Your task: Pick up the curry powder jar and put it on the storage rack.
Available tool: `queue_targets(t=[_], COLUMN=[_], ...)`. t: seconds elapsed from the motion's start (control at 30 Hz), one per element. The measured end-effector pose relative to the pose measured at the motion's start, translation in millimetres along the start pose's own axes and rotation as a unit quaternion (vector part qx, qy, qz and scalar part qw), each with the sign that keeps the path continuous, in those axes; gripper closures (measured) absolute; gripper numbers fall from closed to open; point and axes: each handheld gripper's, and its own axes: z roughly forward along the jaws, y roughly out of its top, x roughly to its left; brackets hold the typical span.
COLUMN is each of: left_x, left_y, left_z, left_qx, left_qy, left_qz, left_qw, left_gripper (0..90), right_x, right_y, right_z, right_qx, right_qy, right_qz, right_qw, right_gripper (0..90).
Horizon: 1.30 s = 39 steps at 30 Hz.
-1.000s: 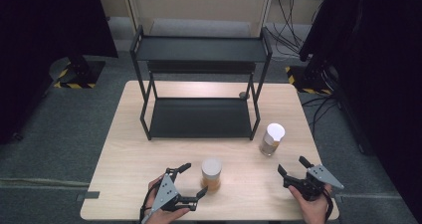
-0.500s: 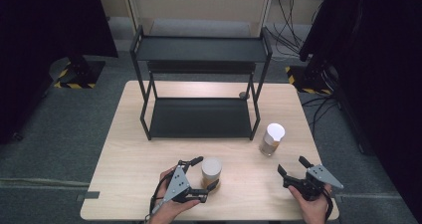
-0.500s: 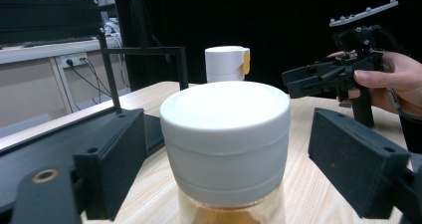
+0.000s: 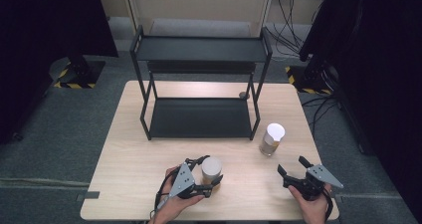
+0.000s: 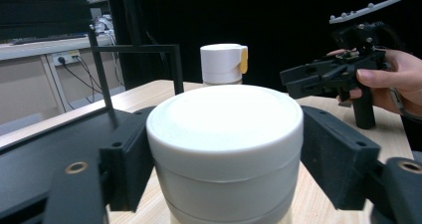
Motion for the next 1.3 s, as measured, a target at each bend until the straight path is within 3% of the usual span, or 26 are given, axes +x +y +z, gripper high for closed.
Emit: queue_targets(t=[0.1, 0.27, 0.53, 0.67, 1.1, 1.3], left_x=[0.0, -0.1, -7.2, -9.4, -10.3, -14.8], left_y=[0.4, 1.7, 6.7, 11.1, 35.6, 48.8], left_z=[0.5, 0.4, 0.7, -1.0, -12.1, -15.7], left_qx=[0.002, 0.005, 0.013, 0.017, -0.003, -0.014], left_qy=[0.004, 0.004, 0.023, 0.035, 0.063, 0.090], left_qz=[0.005, -0.005, -0.013, -0.006, 0.006, -0.001], left_qw=[1.0000, 1.0000, 0.9996, 0.9992, 0.9980, 0.9958], left_gripper=[30.7, 32.2, 32.4, 32.5, 32.6, 32.6], right_x=[0.0, 0.2, -0.4, -0.7, -0.9, -1.3], right_y=[0.3, -0.1, 0.1, 0.2, 0.7, 0.6], right_z=[0.2, -0.1, 0.1, 0.1, 0.5, 0.6], right_qx=[0.001, 0.000, 0.000, 0.000, 0.002, 0.001], right_qy=[0.000, 0.000, 0.001, 0.002, 0.002, 0.002], right_qz=[-0.001, -0.001, -0.001, 0.000, -0.001, -0.001], right_qw=[1.0000, 1.0000, 1.0000, 1.0000, 1.0000, 1.0000], right_gripper=[6.1, 6.1, 6.1, 6.1, 6.1, 6.1])
